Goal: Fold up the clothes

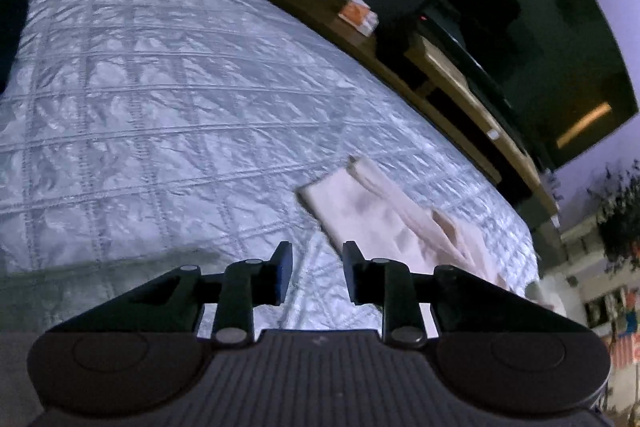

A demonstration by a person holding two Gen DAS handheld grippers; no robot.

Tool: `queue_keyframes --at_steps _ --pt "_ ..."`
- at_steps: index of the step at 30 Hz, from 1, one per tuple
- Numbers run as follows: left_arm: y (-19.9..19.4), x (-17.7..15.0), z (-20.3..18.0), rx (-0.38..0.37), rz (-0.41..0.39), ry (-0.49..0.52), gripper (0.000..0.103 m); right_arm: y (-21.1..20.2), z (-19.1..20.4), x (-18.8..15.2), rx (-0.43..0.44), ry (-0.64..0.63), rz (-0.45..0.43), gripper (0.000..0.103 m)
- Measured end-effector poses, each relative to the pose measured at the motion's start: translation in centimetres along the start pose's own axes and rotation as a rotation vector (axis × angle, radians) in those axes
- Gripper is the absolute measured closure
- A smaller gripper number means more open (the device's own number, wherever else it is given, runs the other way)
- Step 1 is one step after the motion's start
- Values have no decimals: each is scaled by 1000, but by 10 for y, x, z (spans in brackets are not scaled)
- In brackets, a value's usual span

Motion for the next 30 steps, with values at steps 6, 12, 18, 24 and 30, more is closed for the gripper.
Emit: queue_keyframes --at_steps 6,12,18,24,30 --pt "6 -7 21 68 50 -26 79 90 60 32 52 -154 66 48" --pt "3 -2 24 74 55 -2 73 123 63 37 79 -100 115 103" --pt "-22 18 30 46 -32 -40 67 73 80 50 329 27 -12 103" --pt "-42 34 38 52 -78 -62 65 41 115 26 566 15 124 90" --pt "-36 17 41 67 27 -5 65 -6 32 11 333 197 115 55"
Point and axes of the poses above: each gripper's, at about its wrist camera, not at the fingertips, and y roughly the way its jaws point, z to its left, x to its top, the point moved 1 cm from there along y, roughly the way its jaws point, and after that the axes turned 5 degrees about -x, right-handed, at the moved point
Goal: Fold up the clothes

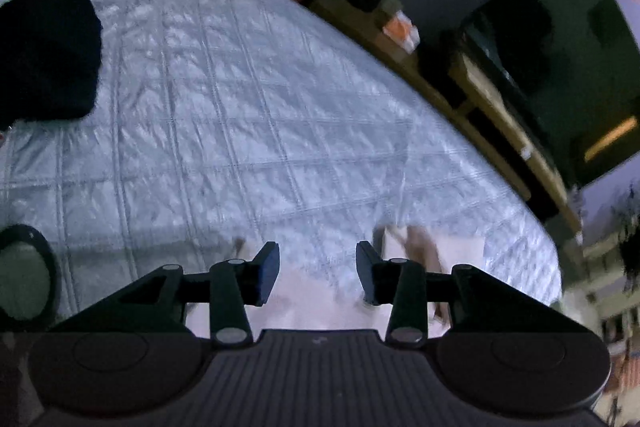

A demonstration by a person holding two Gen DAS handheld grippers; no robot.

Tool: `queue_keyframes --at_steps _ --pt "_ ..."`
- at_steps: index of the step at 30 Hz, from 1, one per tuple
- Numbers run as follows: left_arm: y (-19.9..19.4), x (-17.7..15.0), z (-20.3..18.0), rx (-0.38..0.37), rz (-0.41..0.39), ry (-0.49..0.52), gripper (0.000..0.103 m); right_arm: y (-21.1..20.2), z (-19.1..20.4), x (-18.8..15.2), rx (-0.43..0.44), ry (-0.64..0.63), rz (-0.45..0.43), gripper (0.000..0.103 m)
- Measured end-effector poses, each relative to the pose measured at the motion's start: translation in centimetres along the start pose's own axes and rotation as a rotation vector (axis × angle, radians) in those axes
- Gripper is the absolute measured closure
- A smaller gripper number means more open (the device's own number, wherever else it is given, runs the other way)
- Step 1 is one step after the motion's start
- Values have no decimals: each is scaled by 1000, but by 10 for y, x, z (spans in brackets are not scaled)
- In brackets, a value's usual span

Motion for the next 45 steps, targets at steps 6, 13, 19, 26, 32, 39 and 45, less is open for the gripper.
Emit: queue_keyframes --at_steps 6,13,19,26,32,39,45 --pt "17 -22 -9 0 117 73 65 -47 -118 -50 -375 287 127 53" --pt "37 -47 -7 68 200 141 63 -50 -118 -72 -479 130 213 67" --pt "36 -47 -12 134 188 179 64 -58 -116 -39 -595 47 130 66" --pt "35 -34 -2 183 162 115 64 -2 -37 64 -380 -225 -65 48" --pt "35 -34 -5 189 153 145 63 98 31 119 -359 -586 44 27" --pt "30 -33 2 165 151 115 60 174 44 119 -420 -773 235 45" --pt "32 -36 2 146 135 123 53 149 9 145 -336 -319 27 100"
Point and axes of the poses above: each gripper's, at about its wrist camera, not at the fingertips, and y roughly the way its jaws point, z to its left, x to its top, the point moved 1 cm from there along y, roughly the way its jaws point, and after that the axes turned 5 degrees about -x, right-handed, at the moved point
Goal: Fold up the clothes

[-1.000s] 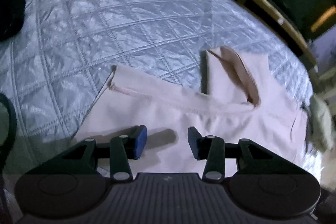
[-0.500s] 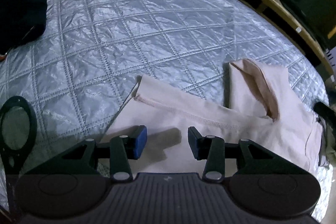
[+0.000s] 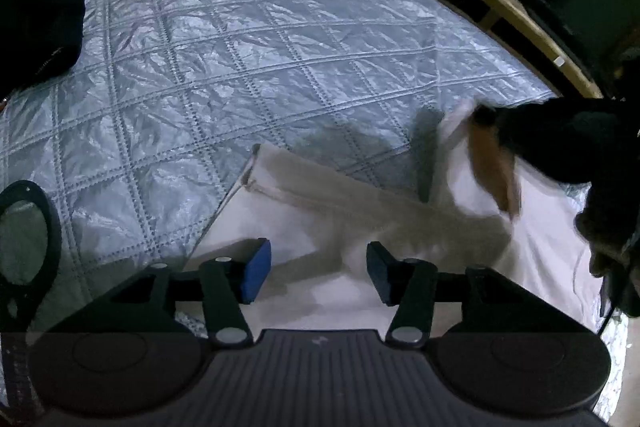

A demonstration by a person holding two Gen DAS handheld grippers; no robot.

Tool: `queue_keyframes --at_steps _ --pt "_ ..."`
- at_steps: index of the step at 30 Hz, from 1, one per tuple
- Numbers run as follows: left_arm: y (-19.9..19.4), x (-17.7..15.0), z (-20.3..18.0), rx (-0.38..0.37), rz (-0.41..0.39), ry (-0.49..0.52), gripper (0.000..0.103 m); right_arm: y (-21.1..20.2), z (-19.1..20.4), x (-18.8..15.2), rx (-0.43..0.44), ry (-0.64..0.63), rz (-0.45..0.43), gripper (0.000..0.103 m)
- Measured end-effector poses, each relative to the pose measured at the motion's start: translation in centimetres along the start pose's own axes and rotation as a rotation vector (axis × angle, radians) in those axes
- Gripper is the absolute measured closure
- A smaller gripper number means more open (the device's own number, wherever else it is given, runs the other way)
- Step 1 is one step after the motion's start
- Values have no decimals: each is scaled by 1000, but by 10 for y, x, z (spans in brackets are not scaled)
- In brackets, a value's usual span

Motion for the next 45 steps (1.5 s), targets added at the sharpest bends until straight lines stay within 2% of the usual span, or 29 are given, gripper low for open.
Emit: queue_keyframes --at_steps 3,5,8,9,11,14,17,18,19,21,25,27,29,33,35,36,39,43,45 --pt "1 0 0 0 -4 0 52 -34 -37 -7 84 344 -142 99" --pt "2 -1 -2 4 -6 9 50 -48 -43 -19 75 444 -160 97" --pt "4 -2 -6 18 -8 25 47 -49 -38 -38 138 477 -88 80" --pt "4 -2 -7 22 -7 28 47 -58 -33 -50 115 466 -99 71" --pt "5 0 -7 26 -3 25 48 -76 -24 -73 73 456 -125 59" --pt "7 4 -7 42 -2 12 50 -101 -28 -114 64 558 -131 41" --pt "8 7 -6 57 -11 -6 51 -121 -37 -152 38 642 -73 38" --pt "8 8 -6 60 -13 -10 51 -124 -39 -162 18 650 -33 30" --pt "9 7 -8 69 -16 -2 51 -125 -40 -170 2 645 16 25" --pt "10 5 -13 89 -18 14 51 -123 -32 -176 -16 514 95 28" --pt "10 3 -23 91 -22 23 52 -144 -10 -174 -12 173 91 30" --pt "10 5 -29 100 -37 30 52 -147 -4 -176 10 51 120 30" --pt "10 8 -35 105 -51 34 52 -152 -2 -183 -16 -45 132 29" --pt "10 11 -43 99 -64 37 52 -153 -6 -210 -3 -111 188 26" --pt "11 11 -44 98 -59 33 52 -148 2 -226 -26 -190 209 26" --pt "12 12 -43 96 -54 27 52 -147 4 -232 -35 -219 208 20" --pt "16 12 -42 91 -40 9 52 -149 1 -237 -46 -239 136 16" --pt "16 14 -39 84 -34 -7 52 -144 -6 -232 -53 -214 117 18" --pt "14 16 -38 79 -39 -14 52 -142 -8 -228 -46 -202 116 23"
Point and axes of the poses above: each gripper's, at about its wrist camera, not at the fingertips, and y roughly the way its jaws point, z to its left, x to its top, the point moved 1 cm from there along y, roughly the way its jaws point, and after that the axes turned 5 degrees about -x, right-handed, at the moved point
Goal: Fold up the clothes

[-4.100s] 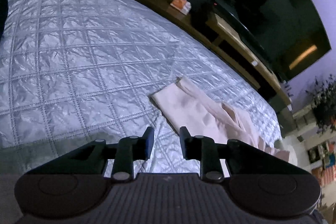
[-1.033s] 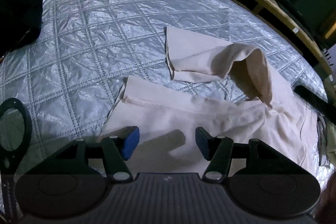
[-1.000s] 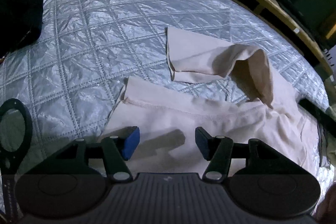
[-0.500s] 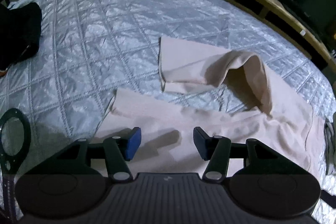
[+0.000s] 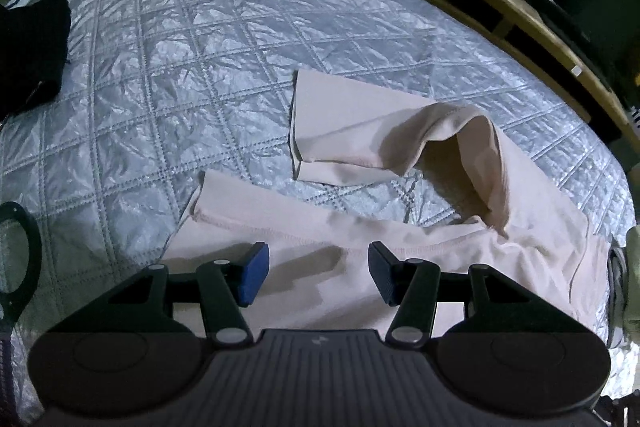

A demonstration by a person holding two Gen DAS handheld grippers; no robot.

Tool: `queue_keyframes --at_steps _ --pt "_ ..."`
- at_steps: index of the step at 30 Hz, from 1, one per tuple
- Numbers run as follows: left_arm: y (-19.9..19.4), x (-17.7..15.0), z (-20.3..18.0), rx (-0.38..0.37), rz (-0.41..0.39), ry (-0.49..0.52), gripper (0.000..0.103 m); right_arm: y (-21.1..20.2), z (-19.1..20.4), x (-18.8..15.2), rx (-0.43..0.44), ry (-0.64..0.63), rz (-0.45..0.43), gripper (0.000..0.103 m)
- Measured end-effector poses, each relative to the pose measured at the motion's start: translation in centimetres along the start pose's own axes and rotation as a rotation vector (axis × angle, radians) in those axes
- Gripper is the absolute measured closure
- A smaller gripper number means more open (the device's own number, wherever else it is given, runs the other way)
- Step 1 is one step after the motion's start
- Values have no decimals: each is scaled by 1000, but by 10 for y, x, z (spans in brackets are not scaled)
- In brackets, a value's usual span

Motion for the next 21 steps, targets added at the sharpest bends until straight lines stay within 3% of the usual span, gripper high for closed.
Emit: queue_keyframes --at_steps 4,5,6,7,10,17,19,21 --pt "-3 3 4 -5 -8 -20 52 5 -1 2 39 22 -5 41" --pt "-3 4 5 -7 -9 -23 52 6 0 2 46 20 -8 53" --pt "-3 5 5 -8 -9 -25 52 6 0 1 39 17 -5 80" --pt "-4 6 5 -11 -10 -25 51 7 -1 -1 37 20 -4 88" --pt "-7 8 7 -28 -14 -21 50 1 -10 -8 55 47 -17 89" --pt "-10 13 19 -46 -3 -60 50 -14 -24 -20 4 -78 19 88" --pt "-10 13 21 -49 -3 -58 50 -17 -31 -18 2 -62 27 82" --pt "-10 11 20 -54 2 -49 50 -21 -29 -7 63 -39 6 70"
Point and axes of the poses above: each gripper's, at about its wrist camera, not at the fingertips, and y roughly the way its jaws point, z to its left, x to its top, the point moved 1 cm from there along y, roughly the way its jaws point, and after that the axes turned 5 degrees about -x, right-handed, at the moved point
